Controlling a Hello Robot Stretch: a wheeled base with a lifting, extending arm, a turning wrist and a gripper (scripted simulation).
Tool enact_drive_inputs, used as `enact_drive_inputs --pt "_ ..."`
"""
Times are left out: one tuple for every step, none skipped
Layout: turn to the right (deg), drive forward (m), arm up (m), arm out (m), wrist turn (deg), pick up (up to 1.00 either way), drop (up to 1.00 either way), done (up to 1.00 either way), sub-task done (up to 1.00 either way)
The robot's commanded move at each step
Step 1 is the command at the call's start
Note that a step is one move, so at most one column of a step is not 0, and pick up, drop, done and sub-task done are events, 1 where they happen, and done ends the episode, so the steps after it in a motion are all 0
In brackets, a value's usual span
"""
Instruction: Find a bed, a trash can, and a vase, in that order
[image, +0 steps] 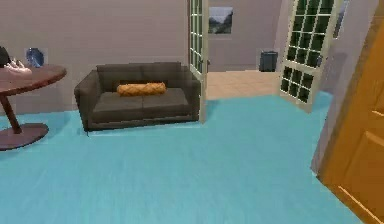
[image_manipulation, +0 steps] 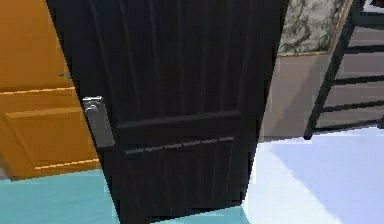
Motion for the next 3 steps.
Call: enact_drive_inputs --pt "0.0 0.40 0.00 0.00 0.0 0.00 0.00 0.00 0.00" --pt "27.0 0.00 0.00 0.00 0.0 0.00 0.00 0.00 0.00" --pt "0.0 1.00 0.00 0.00 0.0 0.00 0.00 0.00 0.00"
